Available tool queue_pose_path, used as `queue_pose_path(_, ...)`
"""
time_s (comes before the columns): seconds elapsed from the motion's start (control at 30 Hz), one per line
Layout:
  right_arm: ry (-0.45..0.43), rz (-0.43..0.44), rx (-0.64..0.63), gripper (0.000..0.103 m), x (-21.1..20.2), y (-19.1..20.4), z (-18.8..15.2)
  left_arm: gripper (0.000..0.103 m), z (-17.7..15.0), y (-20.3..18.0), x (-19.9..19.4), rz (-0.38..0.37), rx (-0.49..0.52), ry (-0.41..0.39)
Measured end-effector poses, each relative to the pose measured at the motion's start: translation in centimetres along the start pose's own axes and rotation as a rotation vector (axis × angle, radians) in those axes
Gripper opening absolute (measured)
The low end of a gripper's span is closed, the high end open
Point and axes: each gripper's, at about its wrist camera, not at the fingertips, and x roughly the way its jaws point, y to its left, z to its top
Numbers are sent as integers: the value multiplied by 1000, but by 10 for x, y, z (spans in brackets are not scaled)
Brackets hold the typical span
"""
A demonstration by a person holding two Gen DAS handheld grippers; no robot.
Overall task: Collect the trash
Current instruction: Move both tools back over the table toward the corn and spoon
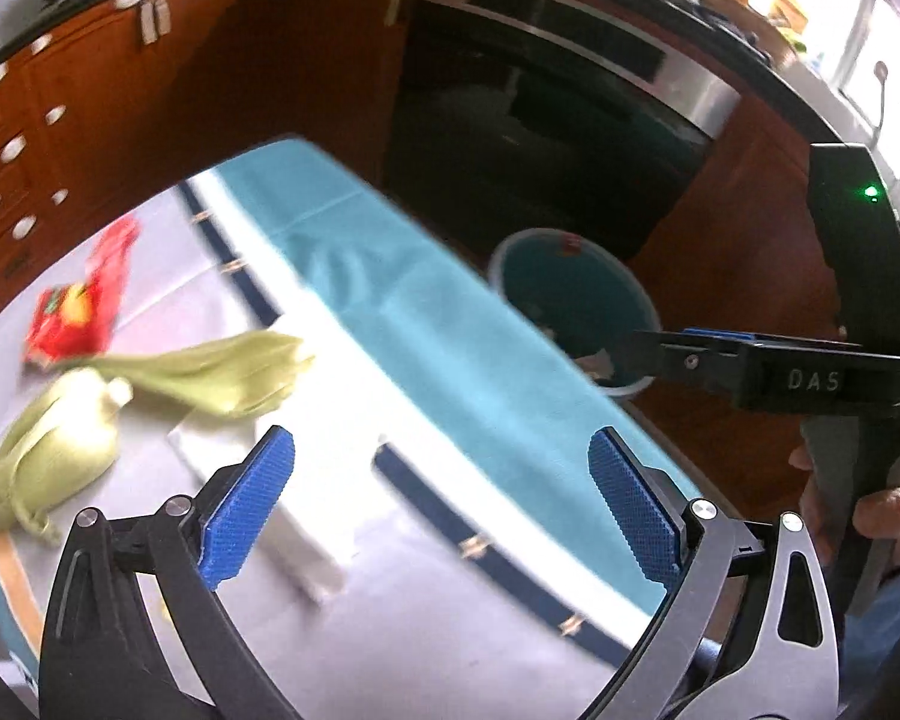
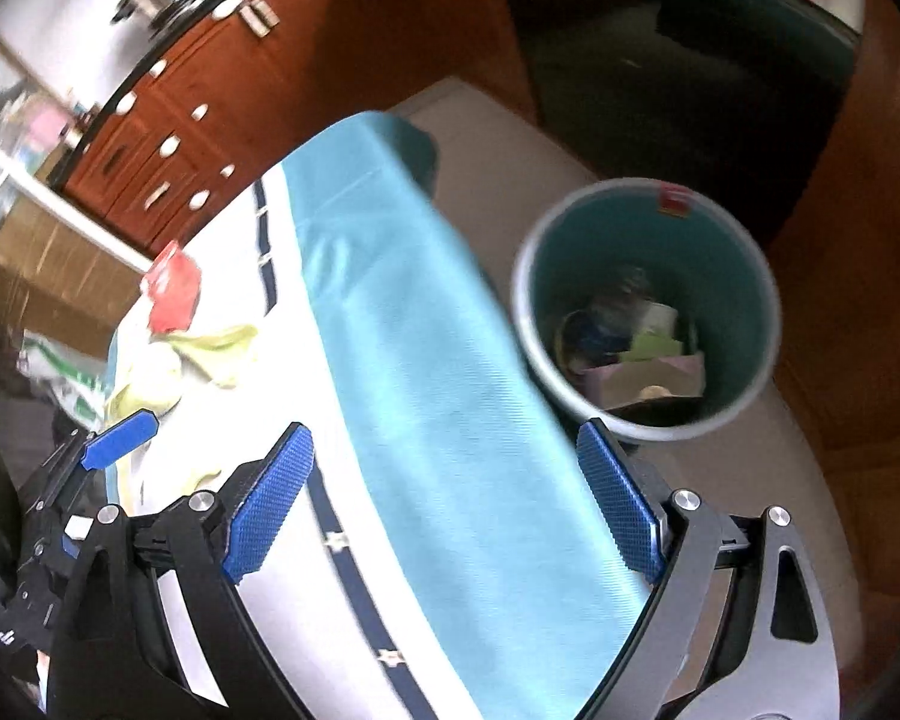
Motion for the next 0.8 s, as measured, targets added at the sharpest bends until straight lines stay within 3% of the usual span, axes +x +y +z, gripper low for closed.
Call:
queue_pose_path(0.5,120,3,-193,86,50,109,-7,99,-67,144,-24,41,-322,-5)
queue_pose_path(0.8,172,31,-282,86,85,168,6,99,-80,199,-23,68,-404,7)
